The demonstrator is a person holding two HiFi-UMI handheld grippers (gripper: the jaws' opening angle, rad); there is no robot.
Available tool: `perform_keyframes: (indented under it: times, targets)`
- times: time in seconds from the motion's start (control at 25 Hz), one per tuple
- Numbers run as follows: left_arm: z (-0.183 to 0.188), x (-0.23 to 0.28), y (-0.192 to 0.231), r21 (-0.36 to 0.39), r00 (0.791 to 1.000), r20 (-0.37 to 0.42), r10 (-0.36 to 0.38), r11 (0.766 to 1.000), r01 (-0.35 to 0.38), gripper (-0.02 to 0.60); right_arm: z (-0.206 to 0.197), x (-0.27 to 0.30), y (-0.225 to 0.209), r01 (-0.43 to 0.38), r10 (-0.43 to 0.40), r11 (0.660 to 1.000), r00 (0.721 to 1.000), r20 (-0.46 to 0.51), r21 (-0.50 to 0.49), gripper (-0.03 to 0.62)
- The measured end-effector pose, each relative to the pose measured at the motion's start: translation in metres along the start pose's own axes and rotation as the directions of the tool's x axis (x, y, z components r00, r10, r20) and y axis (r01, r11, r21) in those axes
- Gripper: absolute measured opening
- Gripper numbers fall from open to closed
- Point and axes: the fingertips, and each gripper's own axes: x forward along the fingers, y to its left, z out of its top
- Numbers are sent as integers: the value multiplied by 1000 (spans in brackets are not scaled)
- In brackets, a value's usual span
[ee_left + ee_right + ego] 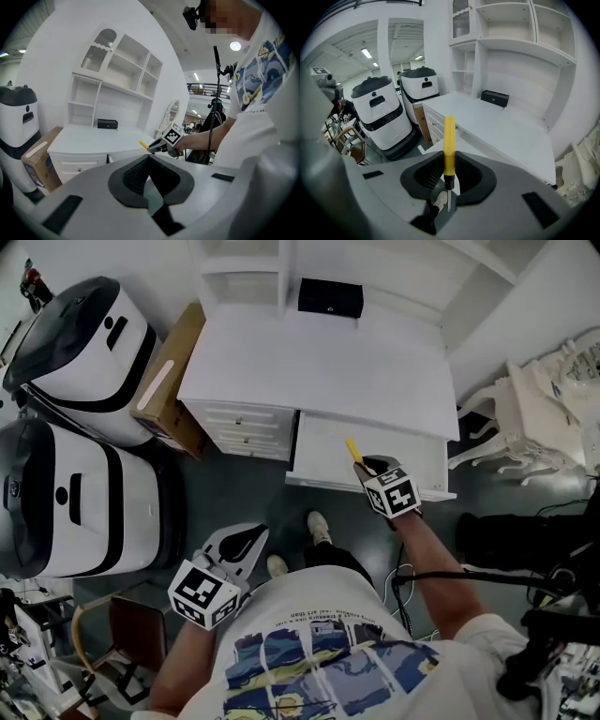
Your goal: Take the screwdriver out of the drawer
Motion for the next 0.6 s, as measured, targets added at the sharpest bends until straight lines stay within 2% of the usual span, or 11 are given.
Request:
perform_keyframes:
  times: [0.6]
  targets:
    - [-20, -36, -14, 20, 1000, 26, -17, 1000, 17, 14, -17, -60, 89, -51, 51, 999, 998, 42, 0, 92]
